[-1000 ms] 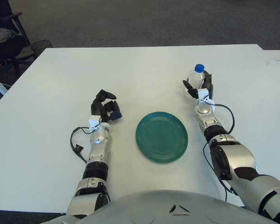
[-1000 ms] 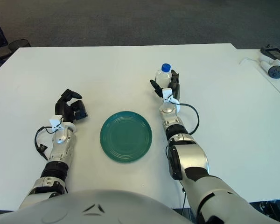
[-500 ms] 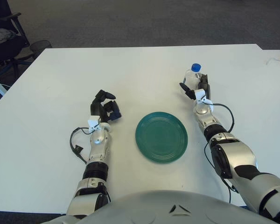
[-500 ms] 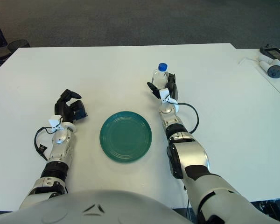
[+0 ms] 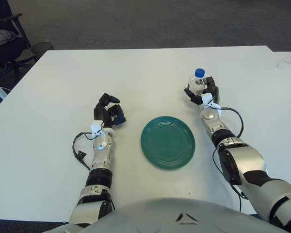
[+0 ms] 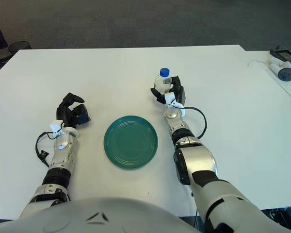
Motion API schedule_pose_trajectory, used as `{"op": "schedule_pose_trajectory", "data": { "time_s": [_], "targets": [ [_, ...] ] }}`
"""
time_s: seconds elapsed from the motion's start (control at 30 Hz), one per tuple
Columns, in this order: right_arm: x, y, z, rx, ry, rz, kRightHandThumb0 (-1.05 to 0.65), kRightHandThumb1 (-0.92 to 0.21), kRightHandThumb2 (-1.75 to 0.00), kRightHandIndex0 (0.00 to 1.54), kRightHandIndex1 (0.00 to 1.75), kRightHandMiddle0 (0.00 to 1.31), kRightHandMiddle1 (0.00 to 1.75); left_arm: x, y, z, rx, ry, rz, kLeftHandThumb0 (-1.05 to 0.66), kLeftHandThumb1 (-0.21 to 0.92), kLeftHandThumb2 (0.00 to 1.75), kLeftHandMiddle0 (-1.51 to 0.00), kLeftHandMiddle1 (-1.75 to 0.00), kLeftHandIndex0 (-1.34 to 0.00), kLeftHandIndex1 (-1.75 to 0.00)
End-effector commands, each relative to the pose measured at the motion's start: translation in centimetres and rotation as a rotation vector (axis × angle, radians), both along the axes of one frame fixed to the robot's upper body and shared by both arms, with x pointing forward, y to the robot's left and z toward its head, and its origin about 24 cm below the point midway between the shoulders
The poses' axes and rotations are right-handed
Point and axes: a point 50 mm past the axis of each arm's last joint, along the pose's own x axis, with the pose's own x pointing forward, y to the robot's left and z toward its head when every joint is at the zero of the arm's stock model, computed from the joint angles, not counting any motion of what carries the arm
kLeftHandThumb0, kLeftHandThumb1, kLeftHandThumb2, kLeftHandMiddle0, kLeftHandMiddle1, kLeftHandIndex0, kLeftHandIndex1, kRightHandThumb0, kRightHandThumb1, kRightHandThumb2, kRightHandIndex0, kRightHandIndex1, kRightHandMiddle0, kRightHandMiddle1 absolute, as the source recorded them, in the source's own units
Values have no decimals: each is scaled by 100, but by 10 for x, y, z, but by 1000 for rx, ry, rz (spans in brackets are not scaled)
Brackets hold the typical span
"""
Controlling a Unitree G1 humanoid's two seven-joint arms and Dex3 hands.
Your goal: Put the bottle into the plate.
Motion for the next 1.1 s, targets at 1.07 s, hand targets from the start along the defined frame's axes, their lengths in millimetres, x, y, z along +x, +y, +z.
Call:
{"op": "schedule_pose_trajectory", "data": {
  "time_s": [1.07],
  "targets": [
    [-2, 0, 3, 359, -100, -24, -6, -26, -137, 131, 175, 109, 175, 1, 0, 0, 22, -8, 14, -52, 18, 148, -126, -175, -72, -175]
  ]
}}
